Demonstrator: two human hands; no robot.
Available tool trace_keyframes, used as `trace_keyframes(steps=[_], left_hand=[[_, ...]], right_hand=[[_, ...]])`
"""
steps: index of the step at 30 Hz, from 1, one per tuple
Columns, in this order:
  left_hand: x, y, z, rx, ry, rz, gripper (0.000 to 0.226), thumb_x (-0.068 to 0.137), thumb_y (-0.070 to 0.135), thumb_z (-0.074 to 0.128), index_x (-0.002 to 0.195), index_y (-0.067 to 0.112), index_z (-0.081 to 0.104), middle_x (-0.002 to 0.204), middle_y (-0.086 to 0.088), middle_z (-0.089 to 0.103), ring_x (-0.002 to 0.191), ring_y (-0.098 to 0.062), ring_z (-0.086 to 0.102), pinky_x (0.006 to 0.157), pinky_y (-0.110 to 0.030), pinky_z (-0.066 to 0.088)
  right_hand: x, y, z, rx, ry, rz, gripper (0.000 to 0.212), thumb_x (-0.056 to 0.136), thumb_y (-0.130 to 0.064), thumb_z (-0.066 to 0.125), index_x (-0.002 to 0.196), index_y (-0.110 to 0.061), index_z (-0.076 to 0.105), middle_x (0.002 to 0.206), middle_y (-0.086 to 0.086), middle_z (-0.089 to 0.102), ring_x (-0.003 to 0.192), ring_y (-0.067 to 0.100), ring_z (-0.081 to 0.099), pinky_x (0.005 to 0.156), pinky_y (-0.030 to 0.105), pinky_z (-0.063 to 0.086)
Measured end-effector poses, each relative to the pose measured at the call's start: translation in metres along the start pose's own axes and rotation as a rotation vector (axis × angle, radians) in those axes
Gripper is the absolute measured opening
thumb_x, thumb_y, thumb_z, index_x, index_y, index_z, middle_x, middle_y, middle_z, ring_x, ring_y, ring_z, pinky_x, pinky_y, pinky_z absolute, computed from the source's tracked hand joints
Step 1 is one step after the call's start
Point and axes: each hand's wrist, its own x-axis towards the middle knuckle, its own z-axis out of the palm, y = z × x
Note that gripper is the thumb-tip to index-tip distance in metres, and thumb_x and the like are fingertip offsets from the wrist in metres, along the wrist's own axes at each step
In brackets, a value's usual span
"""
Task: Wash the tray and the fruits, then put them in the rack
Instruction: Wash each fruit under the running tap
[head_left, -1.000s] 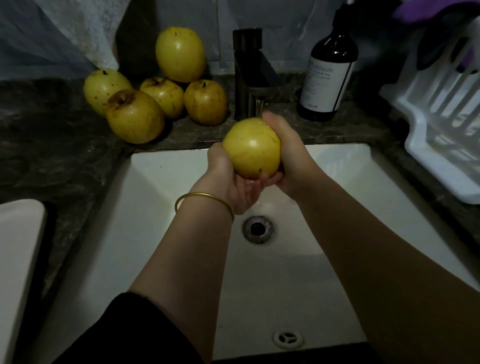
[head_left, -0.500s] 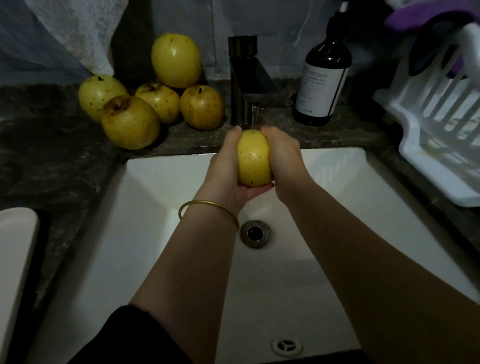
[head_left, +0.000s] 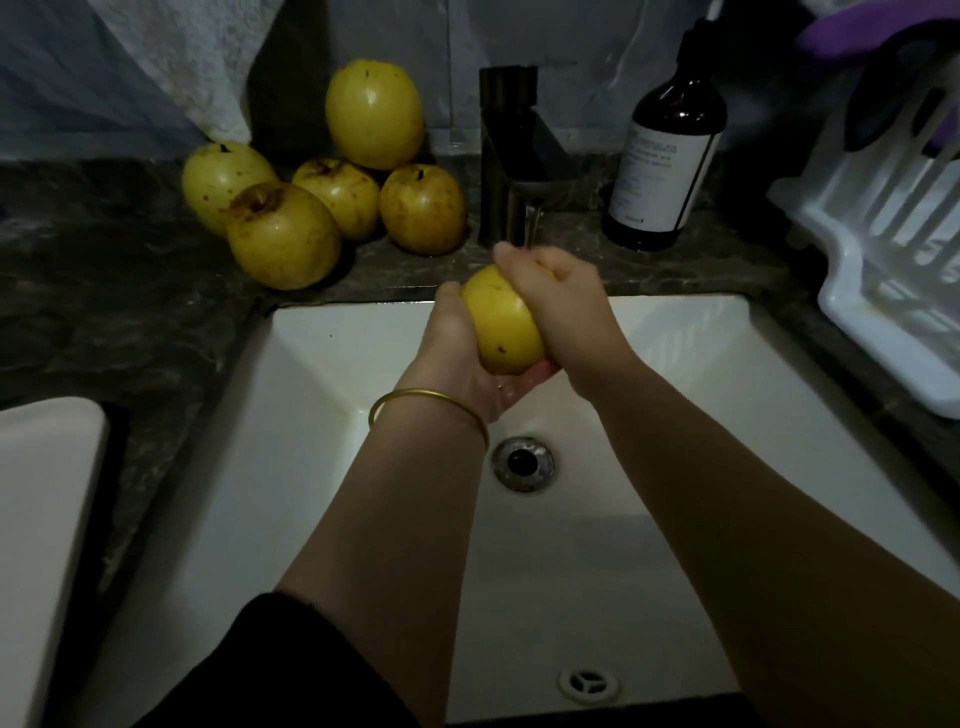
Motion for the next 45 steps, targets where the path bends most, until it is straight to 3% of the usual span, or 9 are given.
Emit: trace_keyframes(steps=[9, 14, 17, 22, 28, 34, 40, 43, 45], left_hand=[[0.005, 0.017, -0.01, 0.664, 0.25, 0.523, 0.032, 0.084, 0.05, 0.056, 0.103, 0.026, 0.047, 0.103, -0.007, 0.053, 0.101, -0.034, 0.055, 0.085, -0.053, 0.051], [-0.005, 0.021, -0.008, 0.644, 0.231, 0.539, 0.026, 0.082, 0.048, 0.055, 0.086, 0.022, 0.055, 0.089, -0.003, 0.055, 0.099, -0.033, 0.057, 0.09, -0.05, 0.05], [-0.003, 0.021, -0.007, 0.499, 0.246, 0.478, 0.056, 0.075, 0.059, 0.041, 0.11, 0.02, 0.061, 0.107, -0.011, 0.062, 0.095, -0.034, 0.061, 0.085, -0.049, 0.052], [-0.008, 0.018, -0.006, 0.395, 0.149, 0.329, 0.048, 0.095, 0.049, 0.041, 0.126, 0.014, 0.053, 0.092, -0.012, 0.061, 0.07, -0.024, 0.059, 0.051, -0.029, 0.052], [-0.01, 0.013, 0.002, 0.4, 0.116, 0.069, 0.075, 0.081, 0.065, 0.056, 0.136, 0.017, 0.038, 0.131, -0.021, 0.047, 0.115, -0.042, 0.051, 0.096, -0.061, 0.041], [-0.008, 0.009, 0.004, 0.421, -0.021, 0.071, 0.076, 0.076, 0.067, 0.059, 0.131, 0.018, 0.041, 0.123, -0.019, 0.053, 0.104, -0.04, 0.059, 0.077, -0.053, 0.055], [-0.009, 0.005, 0.001, 0.495, -0.088, 0.09, 0.065, 0.074, 0.05, 0.073, 0.127, 0.021, 0.049, 0.118, -0.016, 0.055, 0.102, -0.035, 0.059, 0.081, -0.05, 0.054], [-0.007, 0.003, 0.003, 0.501, -0.051, 0.157, 0.056, 0.077, 0.048, 0.072, 0.119, 0.02, 0.049, 0.105, -0.012, 0.056, 0.094, -0.03, 0.058, 0.086, -0.048, 0.053], [-0.005, 0.002, 0.004, 0.502, -0.02, 0.193, 0.054, 0.076, 0.046, 0.073, 0.117, 0.021, 0.047, 0.102, -0.01, 0.055, 0.09, -0.028, 0.057, 0.085, -0.048, 0.053]], right_hand=[[0.0, 0.001, -0.014, -0.214, -0.313, 0.177, 0.042, 0.088, -0.056, 0.051, 0.124, -0.033, 0.046, 0.123, 0.0, 0.051, 0.106, 0.019, 0.055, 0.086, 0.039, 0.053], [-0.001, 0.006, -0.014, -0.248, -0.381, 0.111, 0.074, 0.076, -0.028, 0.076, 0.134, -0.033, 0.031, 0.122, -0.002, 0.047, 0.104, 0.015, 0.054, 0.081, 0.034, 0.056], [-0.002, 0.008, -0.013, -0.194, -0.268, 0.096, 0.078, 0.076, -0.03, 0.077, 0.138, -0.032, 0.03, 0.121, -0.002, 0.047, 0.104, 0.017, 0.056, 0.073, 0.033, 0.058], [0.0, 0.005, -0.014, 0.009, -0.052, 0.235, 0.056, 0.085, -0.054, 0.059, 0.129, -0.027, 0.038, 0.107, -0.004, 0.05, 0.098, 0.021, 0.06, 0.076, 0.043, 0.058], [0.01, 0.013, -0.009, -0.156, 0.071, 0.336, 0.052, 0.095, -0.058, 0.033, 0.129, -0.02, 0.047, 0.12, 0.012, 0.057, 0.108, 0.031, 0.057, 0.098, 0.047, 0.045], [0.016, 0.015, -0.015, -0.237, 0.127, 0.343, 0.063, 0.097, -0.059, 0.021, 0.137, -0.016, 0.043, 0.123, 0.015, 0.058, 0.111, 0.033, 0.056, 0.101, 0.049, 0.043], [0.013, 0.013, -0.021, -0.306, 0.206, 0.316, 0.057, 0.1, -0.051, 0.025, 0.132, -0.011, 0.05, 0.126, 0.013, 0.056, 0.114, 0.028, 0.053, 0.102, 0.041, 0.039], [0.009, 0.007, -0.02, -0.484, 0.321, 0.066, 0.036, 0.102, -0.033, 0.034, 0.125, -0.015, 0.056, 0.124, 0.007, 0.057, 0.11, 0.021, 0.051, 0.089, 0.028, 0.036], [0.006, -0.004, -0.017, -0.501, 0.439, -0.166, 0.036, 0.101, -0.026, 0.037, 0.134, -0.018, 0.049, 0.134, 0.002, 0.052, 0.124, 0.018, 0.045, 0.1, 0.032, 0.036]])
